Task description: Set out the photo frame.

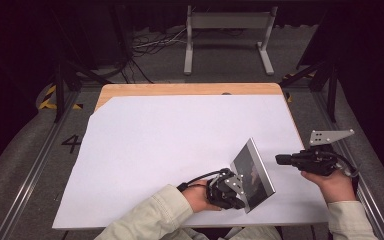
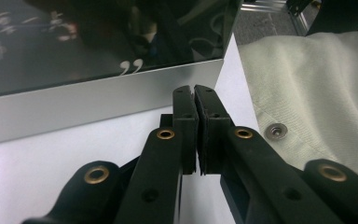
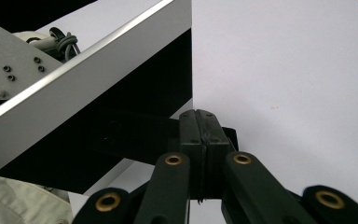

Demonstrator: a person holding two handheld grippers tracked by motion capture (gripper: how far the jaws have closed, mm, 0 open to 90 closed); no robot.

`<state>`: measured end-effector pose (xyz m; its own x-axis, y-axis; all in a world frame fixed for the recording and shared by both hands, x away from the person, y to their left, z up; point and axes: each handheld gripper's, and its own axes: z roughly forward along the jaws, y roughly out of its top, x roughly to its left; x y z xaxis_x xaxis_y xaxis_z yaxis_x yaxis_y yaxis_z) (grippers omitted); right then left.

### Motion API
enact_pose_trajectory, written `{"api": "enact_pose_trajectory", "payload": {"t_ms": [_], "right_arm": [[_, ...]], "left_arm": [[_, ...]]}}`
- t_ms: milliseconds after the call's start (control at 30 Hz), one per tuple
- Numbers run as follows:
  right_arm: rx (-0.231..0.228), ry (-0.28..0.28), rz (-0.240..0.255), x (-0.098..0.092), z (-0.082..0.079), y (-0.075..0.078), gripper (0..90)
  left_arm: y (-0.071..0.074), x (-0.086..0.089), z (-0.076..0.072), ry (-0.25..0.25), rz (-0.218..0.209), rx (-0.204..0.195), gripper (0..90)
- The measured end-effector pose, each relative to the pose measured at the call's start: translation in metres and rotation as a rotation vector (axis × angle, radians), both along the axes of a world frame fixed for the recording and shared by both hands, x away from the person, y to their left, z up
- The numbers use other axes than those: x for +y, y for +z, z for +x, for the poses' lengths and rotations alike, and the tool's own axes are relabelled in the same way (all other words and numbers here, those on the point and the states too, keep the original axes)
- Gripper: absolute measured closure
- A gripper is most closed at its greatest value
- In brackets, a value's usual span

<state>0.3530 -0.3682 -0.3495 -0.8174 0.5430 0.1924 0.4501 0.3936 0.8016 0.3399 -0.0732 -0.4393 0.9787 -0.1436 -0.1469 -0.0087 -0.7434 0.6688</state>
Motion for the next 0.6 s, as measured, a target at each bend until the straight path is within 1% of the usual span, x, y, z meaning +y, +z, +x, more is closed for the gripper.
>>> {"api": "enact_pose_trajectory", "payload": {"t_ms": [67, 167, 233, 433, 500, 567, 600], "right_arm": [[-0.002, -0.003, 0.001, 0.000, 0.000, 0.001, 89.8], [-0.007, -0.007, 0.002, -0.001, -0.001, 0.003, 89.6], [-0.013, -0.007, 0.001, -0.001, -0.002, 0.005, 88.8], [-0.021, 0.004, 0.002, 0.003, -0.004, 0.010, 85.6], [-0.019, 0.007, 0.003, 0.005, -0.005, 0.012, 83.6], [-0.005, 0.002, 0.017, 0.006, -0.005, 0.014, 80.4], [-0.005, 0.002, 0.017, 0.006, -0.005, 0.014, 80.4]], "left_arm": [[0.002, 0.004, 0.002, 0.002, -0.001, 0.000, 86.6], [0.004, 0.013, 0.007, 0.021, -0.002, -0.006, 85.1], [0.004, 0.021, 0.013, 0.050, -0.013, 0.002, 84.7], [0.003, 0.040, 0.027, 0.109, -0.009, 0.003, 83.8], [0.004, 0.047, 0.031, 0.131, -0.013, 0.002, 83.5], [0.006, 0.054, 0.034, 0.153, -0.018, 0.002, 83.0], [0.006, 0.054, 0.034, 0.153, -0.018, 0.002, 82.7]]}}
